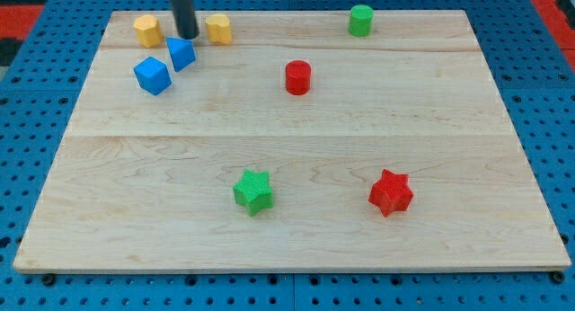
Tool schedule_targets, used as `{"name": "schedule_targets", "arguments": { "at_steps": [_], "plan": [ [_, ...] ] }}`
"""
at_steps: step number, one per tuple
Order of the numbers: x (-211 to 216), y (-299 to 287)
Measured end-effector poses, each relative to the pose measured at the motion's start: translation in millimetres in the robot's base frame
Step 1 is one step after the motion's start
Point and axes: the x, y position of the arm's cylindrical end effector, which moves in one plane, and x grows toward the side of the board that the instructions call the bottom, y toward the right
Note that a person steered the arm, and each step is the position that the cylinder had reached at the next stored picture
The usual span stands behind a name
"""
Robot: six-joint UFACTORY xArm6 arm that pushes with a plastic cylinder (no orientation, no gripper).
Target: Place the yellow heart to the top center
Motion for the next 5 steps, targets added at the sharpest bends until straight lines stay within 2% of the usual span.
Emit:
{"name": "schedule_targets", "arguments": {
  "at_steps": [2,3,4,5],
  "plan": [
    [-7.2,73.5],
    [-7.3,48.9],
    [-38.5,37.2],
    [-49.1,50.5]
  ]
}}
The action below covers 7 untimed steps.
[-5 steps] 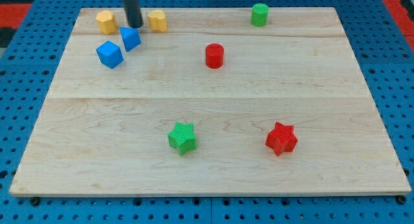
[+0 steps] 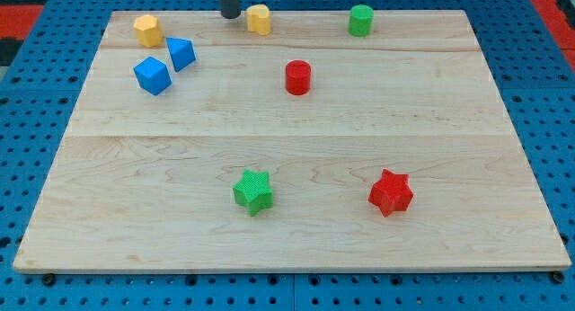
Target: Place the yellow heart to the top center
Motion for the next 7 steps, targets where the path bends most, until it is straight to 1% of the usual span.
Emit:
{"name": "schedule_targets", "arguments": {
  "at_steps": [1,7],
  "plan": [
    [1.1,49.3],
    [1.5,73.6]
  ]
}}
